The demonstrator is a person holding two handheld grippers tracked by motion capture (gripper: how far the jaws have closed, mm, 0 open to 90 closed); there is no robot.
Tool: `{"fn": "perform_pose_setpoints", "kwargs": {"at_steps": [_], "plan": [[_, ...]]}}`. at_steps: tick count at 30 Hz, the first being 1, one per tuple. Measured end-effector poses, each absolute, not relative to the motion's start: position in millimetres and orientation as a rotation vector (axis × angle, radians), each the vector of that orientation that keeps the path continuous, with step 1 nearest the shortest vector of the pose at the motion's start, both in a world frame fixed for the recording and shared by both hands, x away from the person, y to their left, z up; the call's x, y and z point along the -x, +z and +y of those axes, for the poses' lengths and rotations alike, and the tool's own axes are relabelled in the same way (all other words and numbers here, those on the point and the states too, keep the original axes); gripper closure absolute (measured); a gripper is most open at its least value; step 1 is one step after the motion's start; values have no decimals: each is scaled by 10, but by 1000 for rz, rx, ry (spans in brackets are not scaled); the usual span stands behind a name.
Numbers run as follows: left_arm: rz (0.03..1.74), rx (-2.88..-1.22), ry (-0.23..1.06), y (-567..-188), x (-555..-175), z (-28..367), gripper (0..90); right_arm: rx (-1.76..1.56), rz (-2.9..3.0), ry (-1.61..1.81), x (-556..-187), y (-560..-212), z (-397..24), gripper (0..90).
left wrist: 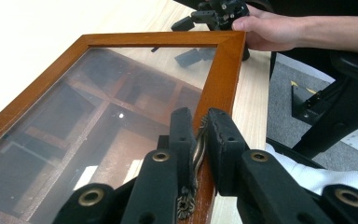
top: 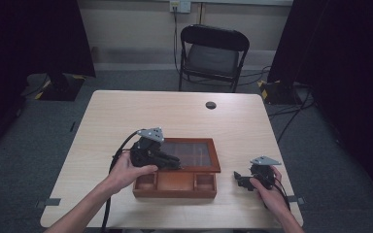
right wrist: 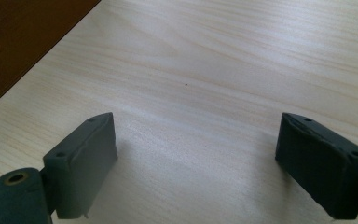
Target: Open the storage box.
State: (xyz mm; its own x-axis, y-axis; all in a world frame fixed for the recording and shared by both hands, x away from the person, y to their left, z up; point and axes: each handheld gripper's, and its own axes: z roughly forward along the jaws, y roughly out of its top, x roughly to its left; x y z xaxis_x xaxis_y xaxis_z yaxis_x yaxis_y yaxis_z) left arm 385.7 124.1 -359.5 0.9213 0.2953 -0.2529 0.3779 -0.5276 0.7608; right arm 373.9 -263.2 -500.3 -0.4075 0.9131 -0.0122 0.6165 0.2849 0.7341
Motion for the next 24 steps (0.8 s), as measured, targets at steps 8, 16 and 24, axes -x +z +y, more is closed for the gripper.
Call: {"fn": "perform_pose_setpoints", "kwargs": {"at_steps": [8, 16, 24], "plan": [[476, -2164, -94, -3534, -3876, 1233, 808, -1370, 2128, 919, -3740, -5002, -2634, 115], [479, -2174, -92, -3520, -3883, 1232, 808, -1372, 2128, 919, -3740, -5002, -2633, 114], [483, -2176, -87, -3467, -3911, 1231, 808, -1370, 2129, 919, -3740, -5002, -2634, 114]]}}
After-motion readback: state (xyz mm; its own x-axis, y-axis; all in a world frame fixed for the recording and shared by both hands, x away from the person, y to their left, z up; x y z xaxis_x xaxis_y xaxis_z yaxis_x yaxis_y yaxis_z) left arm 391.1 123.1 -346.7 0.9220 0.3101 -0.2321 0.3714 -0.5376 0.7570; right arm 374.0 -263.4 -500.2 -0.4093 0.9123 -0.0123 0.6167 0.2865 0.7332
